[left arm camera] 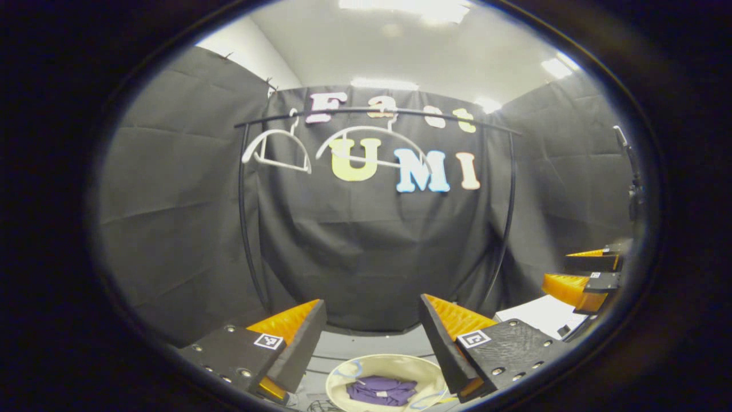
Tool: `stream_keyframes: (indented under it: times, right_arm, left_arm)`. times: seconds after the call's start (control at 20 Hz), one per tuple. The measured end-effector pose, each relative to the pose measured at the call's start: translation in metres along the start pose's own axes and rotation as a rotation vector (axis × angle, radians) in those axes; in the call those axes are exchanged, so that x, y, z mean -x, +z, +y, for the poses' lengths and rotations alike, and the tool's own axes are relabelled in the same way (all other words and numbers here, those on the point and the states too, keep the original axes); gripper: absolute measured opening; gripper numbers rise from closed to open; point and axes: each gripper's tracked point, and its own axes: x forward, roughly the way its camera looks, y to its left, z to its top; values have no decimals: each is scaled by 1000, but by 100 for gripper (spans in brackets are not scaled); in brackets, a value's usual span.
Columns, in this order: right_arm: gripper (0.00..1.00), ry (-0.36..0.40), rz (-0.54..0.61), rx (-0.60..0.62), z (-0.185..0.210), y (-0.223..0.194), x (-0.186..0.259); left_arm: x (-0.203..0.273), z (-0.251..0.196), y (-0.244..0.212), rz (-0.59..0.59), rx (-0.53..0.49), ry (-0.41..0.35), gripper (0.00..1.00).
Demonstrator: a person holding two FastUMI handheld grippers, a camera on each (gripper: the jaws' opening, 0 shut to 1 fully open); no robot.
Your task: Grasp the clothes on the hanger with both hands and then place them into the laundry hamper below.
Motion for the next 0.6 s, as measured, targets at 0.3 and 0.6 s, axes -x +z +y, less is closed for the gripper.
stream_keyframes:
  times: [0.3, 0.6]
  right_arm:
    - [95, -65, -136, -45, -52, 44, 48]
    - [95, -138, -225, -31, -100, 65, 94]
  left_arm:
    - [59, -11, 68, -132, -62, 16, 99]
    - [101, -1, 96, -191, -70, 79, 99]
